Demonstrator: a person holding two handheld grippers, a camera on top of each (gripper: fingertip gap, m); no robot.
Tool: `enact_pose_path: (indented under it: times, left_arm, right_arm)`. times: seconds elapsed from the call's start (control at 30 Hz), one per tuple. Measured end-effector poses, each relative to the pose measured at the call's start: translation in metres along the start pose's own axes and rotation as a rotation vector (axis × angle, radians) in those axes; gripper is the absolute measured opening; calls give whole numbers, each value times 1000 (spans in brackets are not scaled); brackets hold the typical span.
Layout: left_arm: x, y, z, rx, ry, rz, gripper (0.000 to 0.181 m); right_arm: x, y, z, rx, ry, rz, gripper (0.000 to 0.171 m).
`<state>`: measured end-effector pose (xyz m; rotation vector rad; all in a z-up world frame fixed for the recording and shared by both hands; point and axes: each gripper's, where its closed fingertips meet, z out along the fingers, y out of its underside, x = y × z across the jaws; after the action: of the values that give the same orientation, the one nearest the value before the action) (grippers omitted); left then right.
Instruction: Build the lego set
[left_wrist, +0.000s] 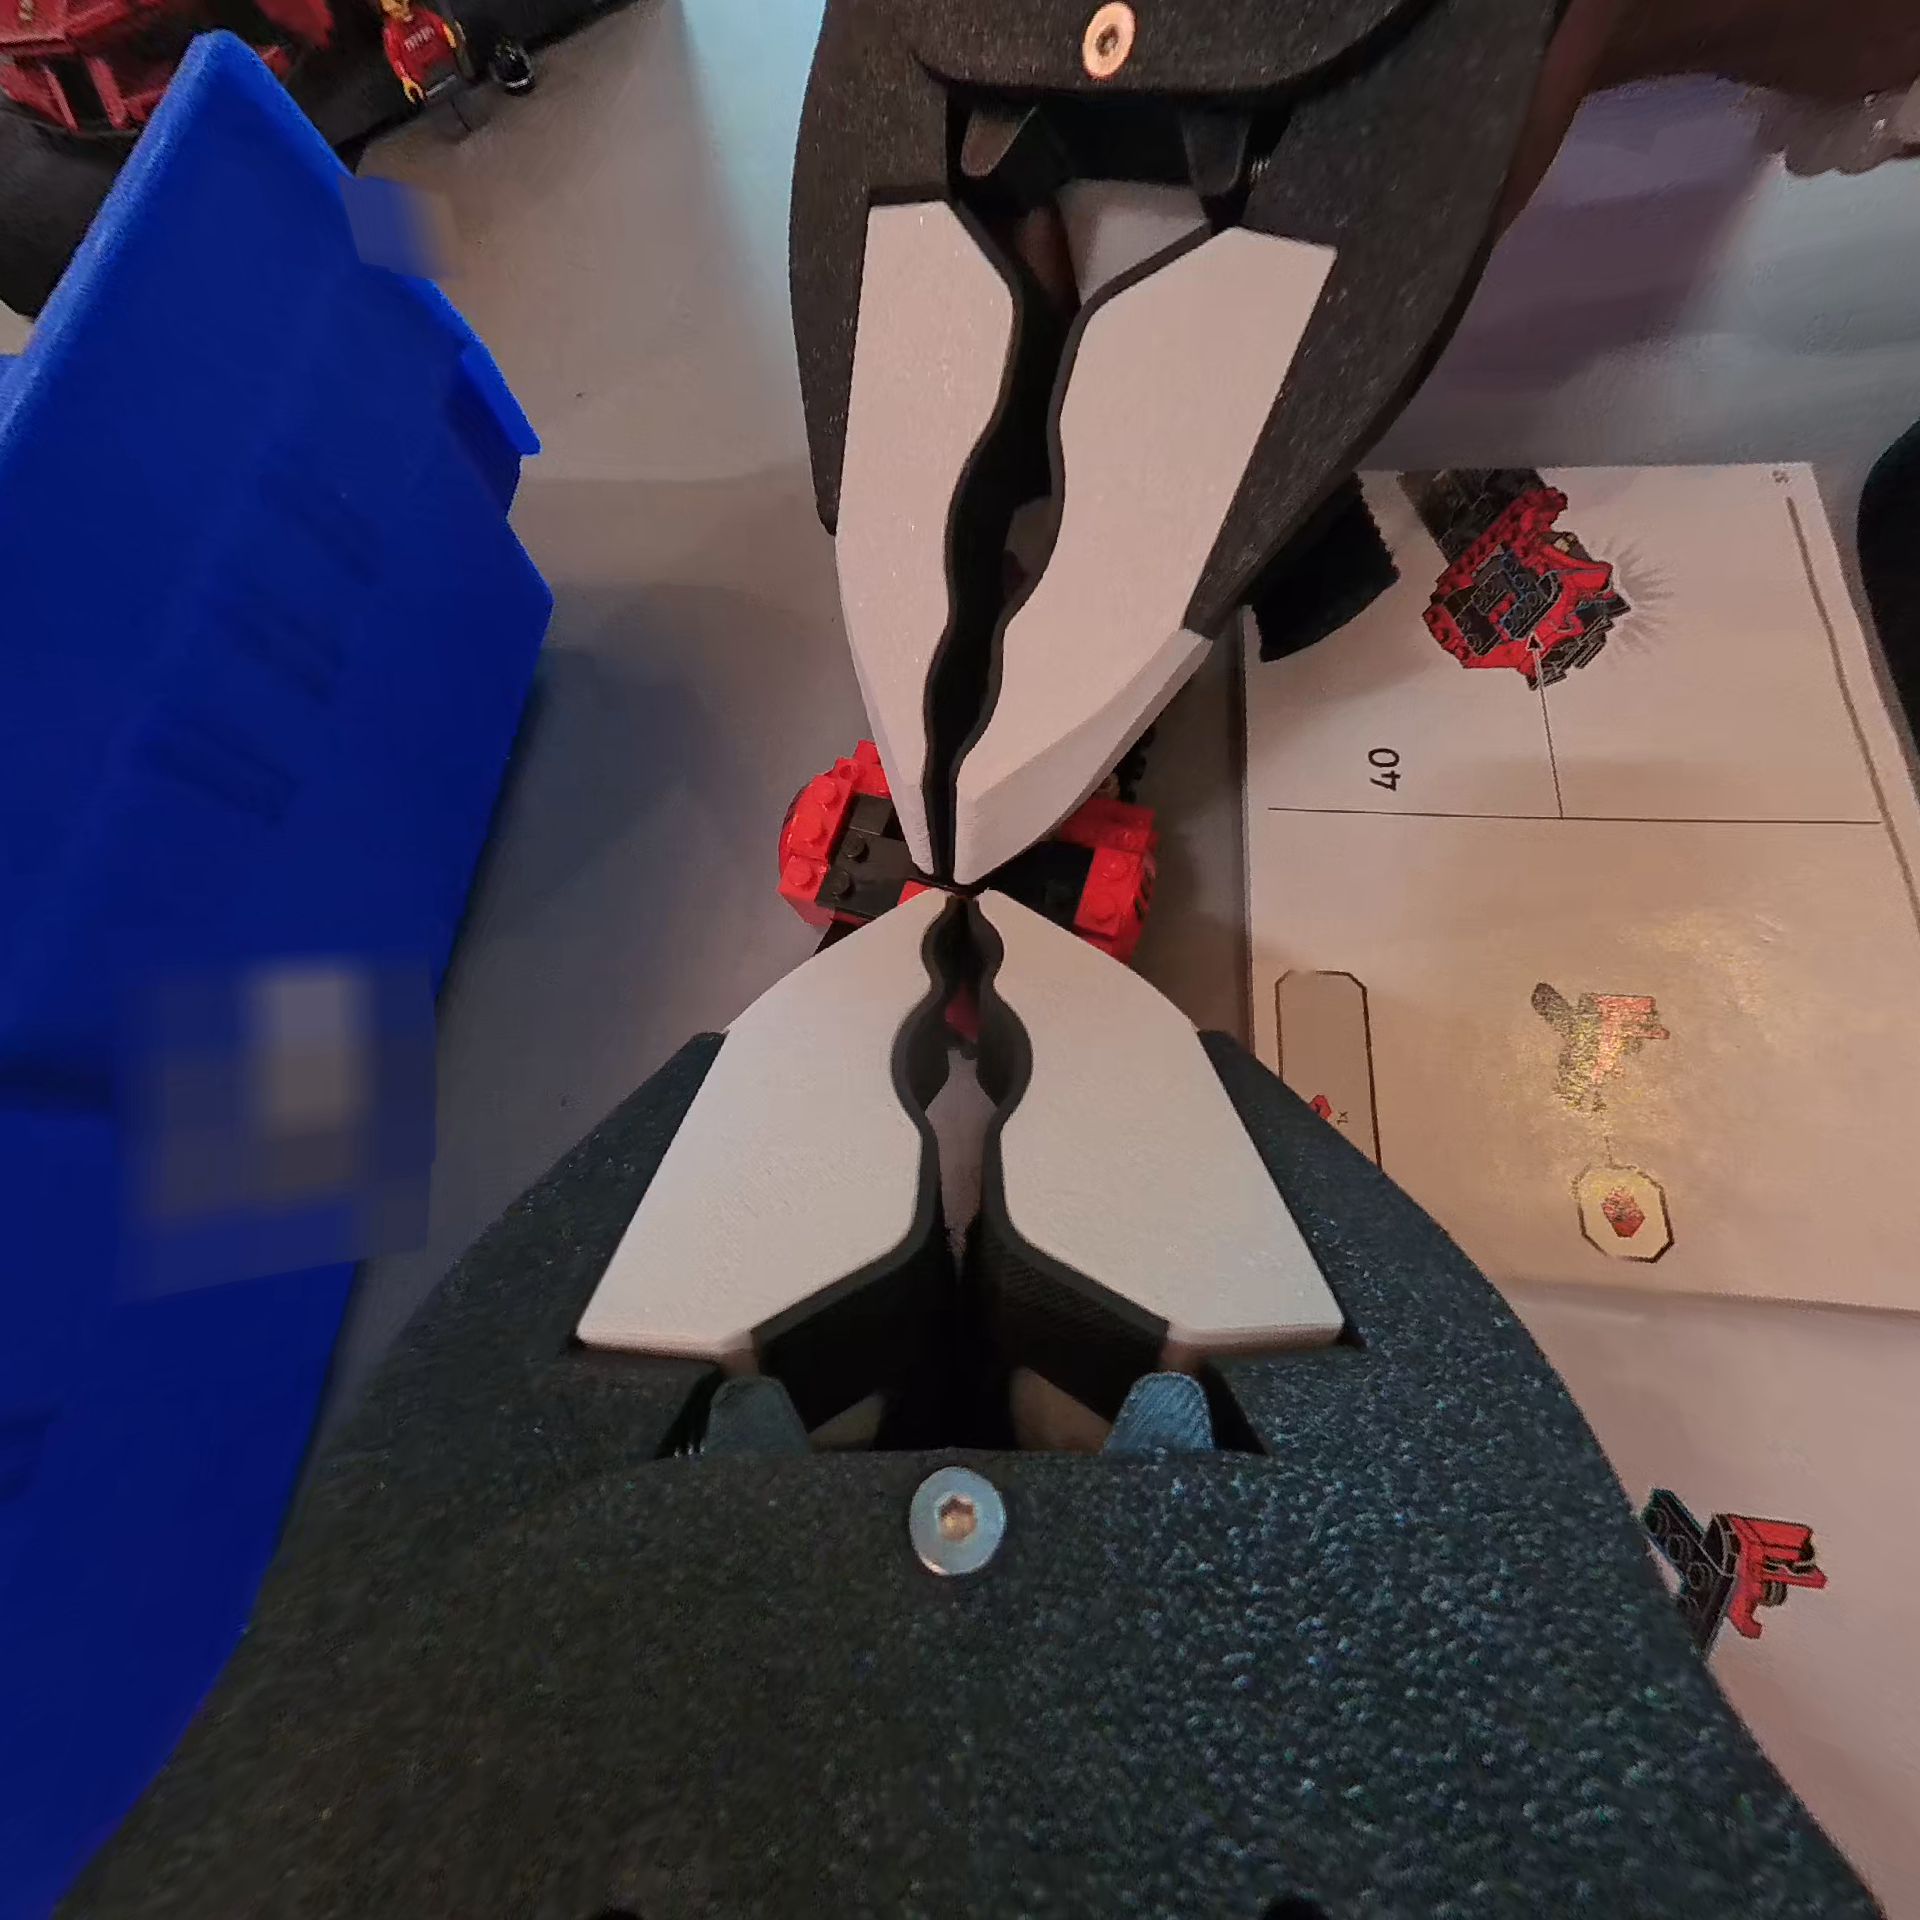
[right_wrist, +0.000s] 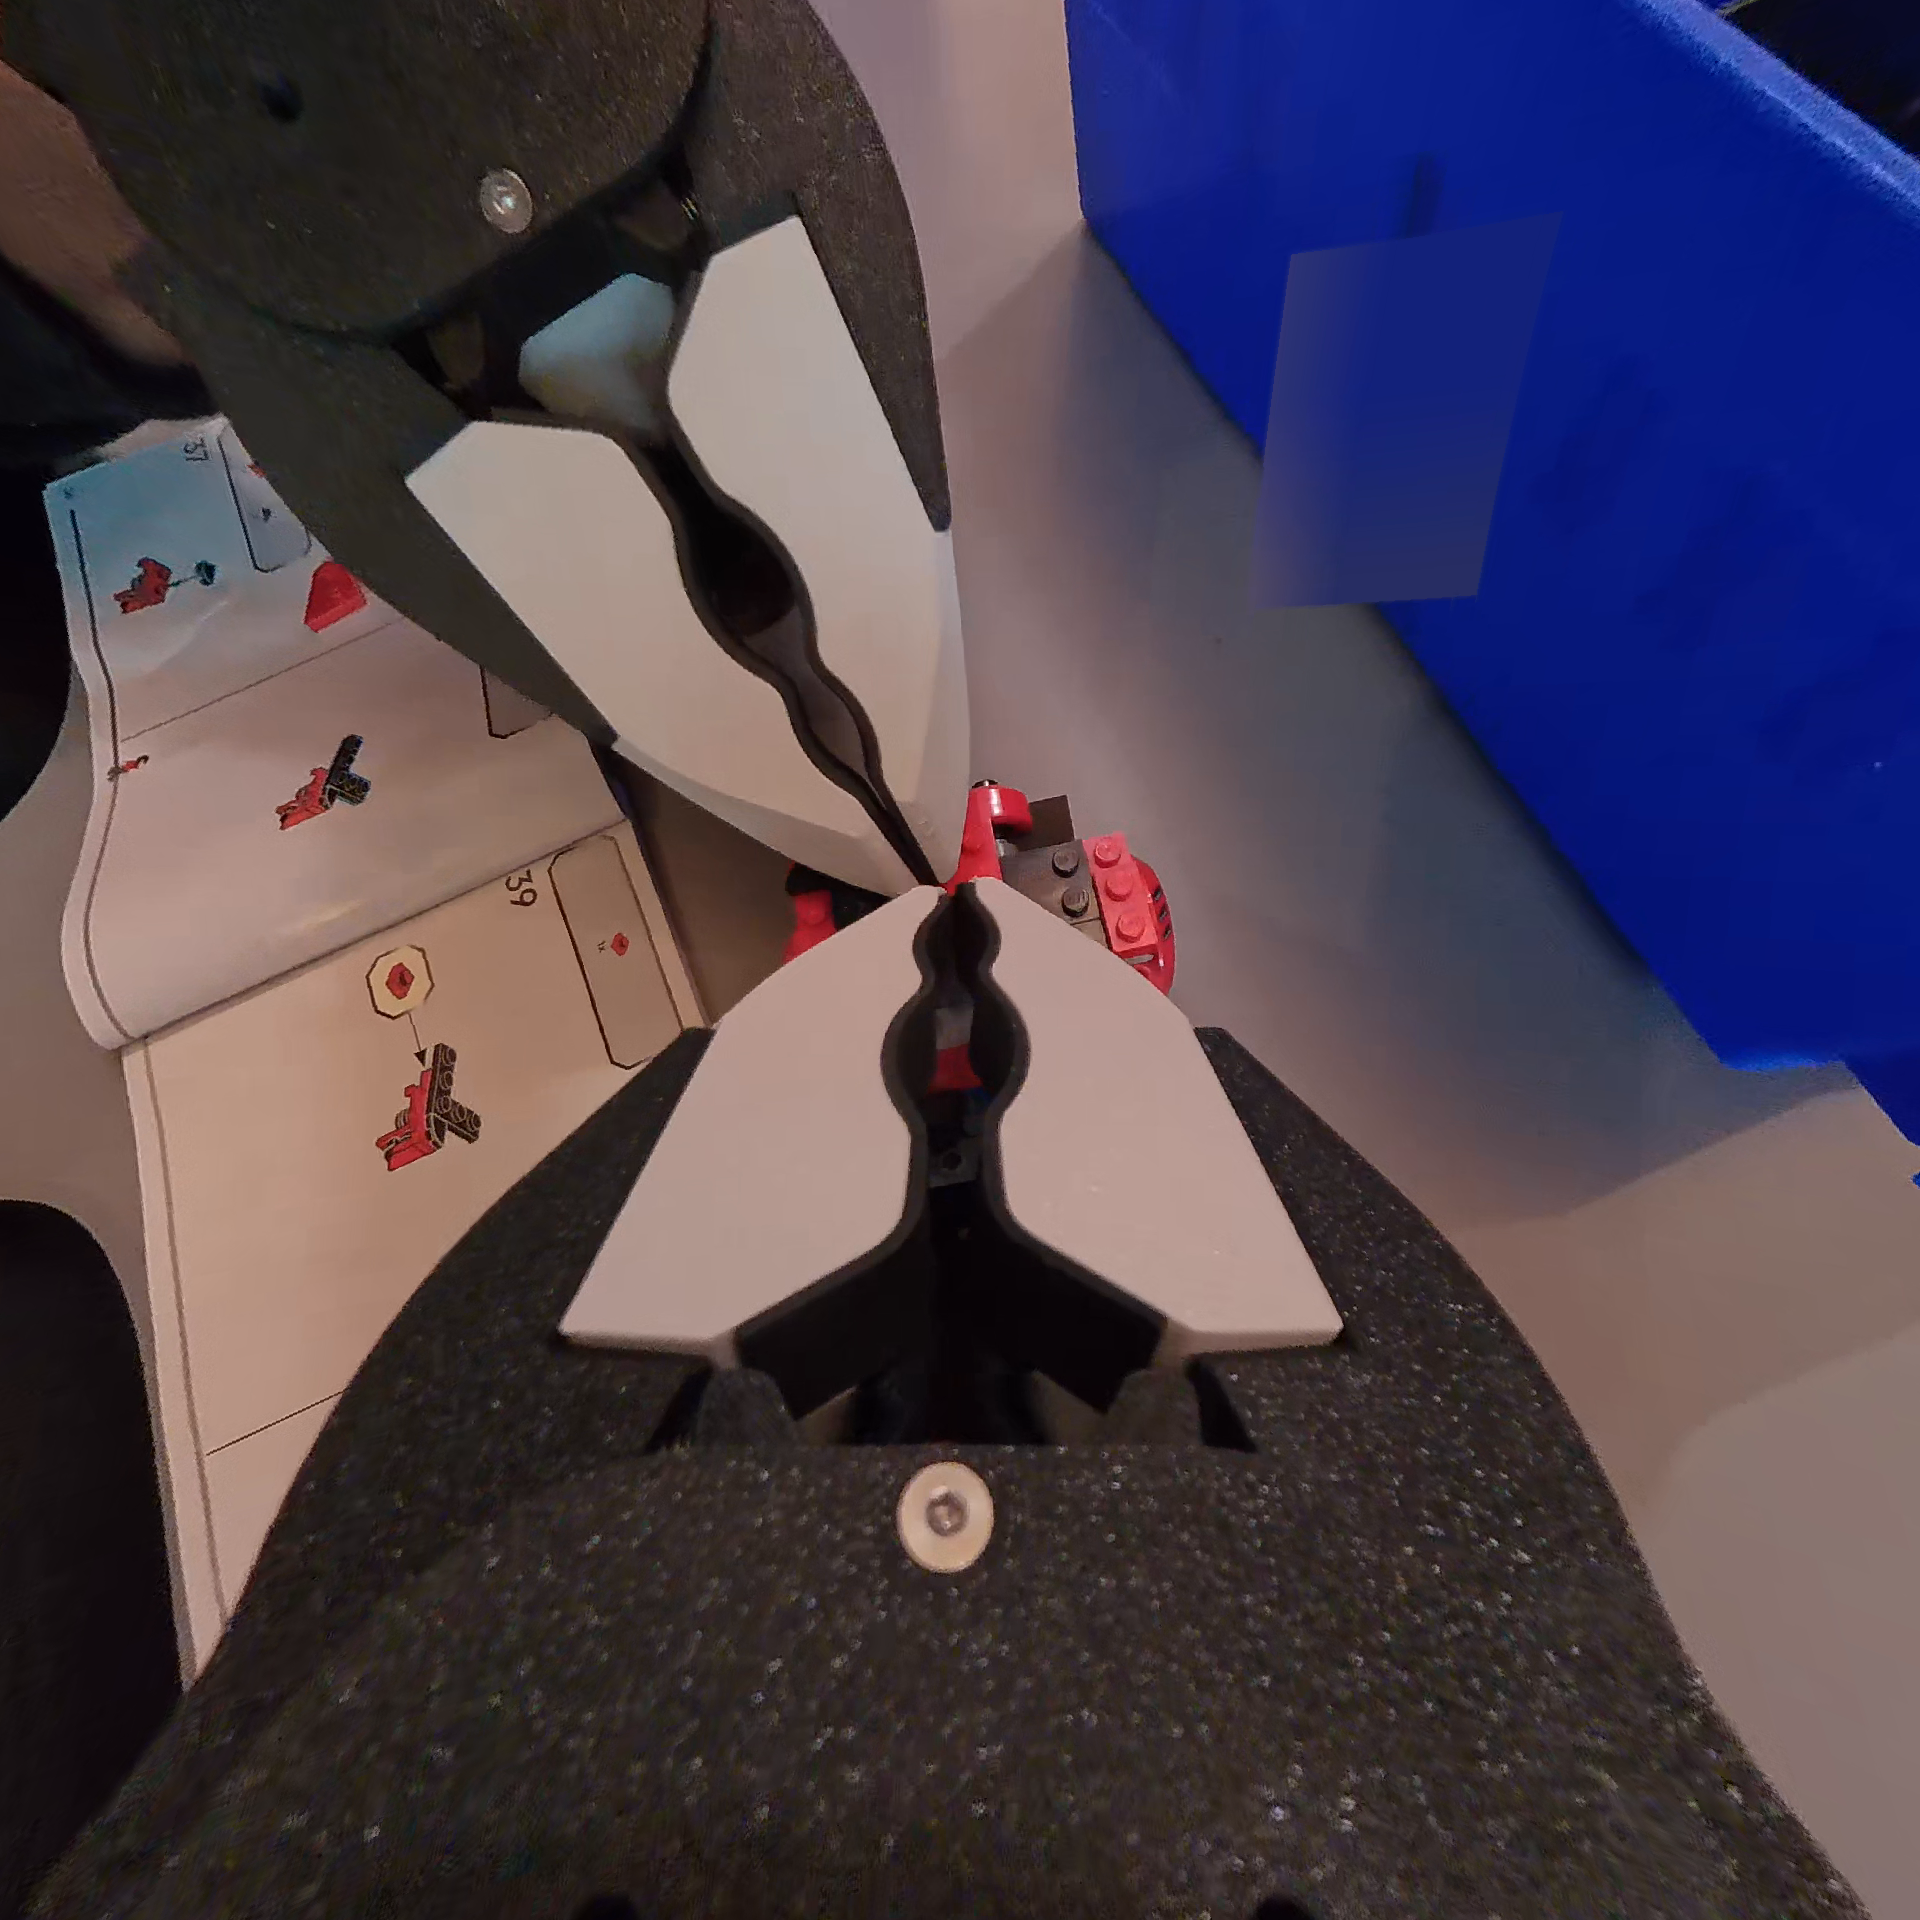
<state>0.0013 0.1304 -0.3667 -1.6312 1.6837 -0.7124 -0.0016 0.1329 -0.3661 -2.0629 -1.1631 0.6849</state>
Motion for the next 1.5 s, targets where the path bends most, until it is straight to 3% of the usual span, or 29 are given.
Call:
enact_pose_path:
  times: [0.2,0.23,0.3,0.37,0.43,0.7,1.37,1.43,1.5]
  left_arm:
    - [-1,-1,-1,-1,-3,20,0]
    - [-6,-4,-5,12,-32,20,0]
    - [-15,-16,-21,81,-72,15,0]
    - [-23,-23,-40,107,-97,13,0]
    - [-21,-16,-45,62,-72,24,0]
    - [-5,6,-15,-22,-15,56,0]
    - [-5,8,-9,-41,-30,25,0]
    - [-6,7,-11,-40,-33,30,0]
    - [-12,2,-17,4,-58,25,0]
  right_arm:
    - [1,-1,-1,-58,26,-73,0]
    - [1,-5,-3,-52,30,-86,13]
    - [-2,-34,-18,111,3,-44,19]
    - [6,-40,-32,138,53,-49,9]
    - [12,-21,-30,22,90,-69,5]
    - [7,11,-7,-62,56,-23,2]
    - [3,11,-4,-70,30,-6,0]
    - [4,11,-8,-89,26,-15,24]
    - [3,5,-16,-57,-1,24,62]
